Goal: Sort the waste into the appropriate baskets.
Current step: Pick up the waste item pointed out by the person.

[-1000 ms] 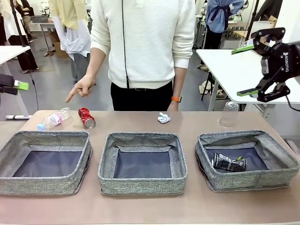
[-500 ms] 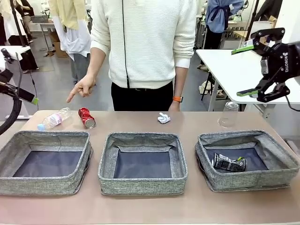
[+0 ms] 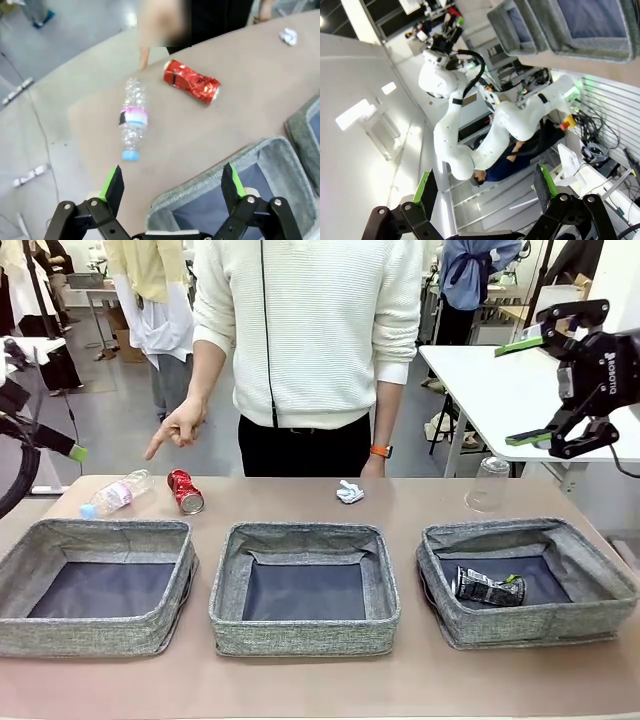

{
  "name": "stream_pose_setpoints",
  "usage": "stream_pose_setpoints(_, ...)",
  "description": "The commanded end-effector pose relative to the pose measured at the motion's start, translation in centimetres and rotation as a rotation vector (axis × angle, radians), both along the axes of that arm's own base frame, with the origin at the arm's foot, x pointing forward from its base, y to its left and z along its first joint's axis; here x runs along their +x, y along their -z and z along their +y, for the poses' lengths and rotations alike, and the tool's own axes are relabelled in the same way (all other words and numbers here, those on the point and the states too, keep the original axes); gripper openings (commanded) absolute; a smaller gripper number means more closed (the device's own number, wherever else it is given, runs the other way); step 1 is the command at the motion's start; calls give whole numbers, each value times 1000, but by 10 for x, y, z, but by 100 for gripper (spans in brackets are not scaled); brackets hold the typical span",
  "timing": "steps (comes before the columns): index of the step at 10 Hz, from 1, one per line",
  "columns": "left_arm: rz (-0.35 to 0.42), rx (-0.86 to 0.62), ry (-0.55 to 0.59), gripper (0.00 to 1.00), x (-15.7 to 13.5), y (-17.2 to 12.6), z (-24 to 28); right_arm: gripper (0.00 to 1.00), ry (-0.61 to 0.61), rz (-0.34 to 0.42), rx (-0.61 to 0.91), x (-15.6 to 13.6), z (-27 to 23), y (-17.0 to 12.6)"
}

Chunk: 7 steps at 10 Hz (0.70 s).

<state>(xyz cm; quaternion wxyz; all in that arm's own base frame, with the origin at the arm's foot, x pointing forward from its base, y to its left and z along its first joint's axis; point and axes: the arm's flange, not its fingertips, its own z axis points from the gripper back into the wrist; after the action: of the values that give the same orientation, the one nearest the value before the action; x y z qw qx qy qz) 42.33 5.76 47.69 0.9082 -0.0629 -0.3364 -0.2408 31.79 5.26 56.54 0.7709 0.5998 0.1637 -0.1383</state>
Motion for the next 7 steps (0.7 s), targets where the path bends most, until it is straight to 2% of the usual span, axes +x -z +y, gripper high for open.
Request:
stream_pose_setpoints(1,64,2,51,100,52,-1,6,100,-4,-23,25,2,1,-2)
stream_pose_setpoints(4,85,40,100,100,107,9,0,100,-4,-23,25,2,1,-2)
stream_pose_setpoints(7,115,102,143,100,144,31,2,100,-4,-23,25,2,1,-2)
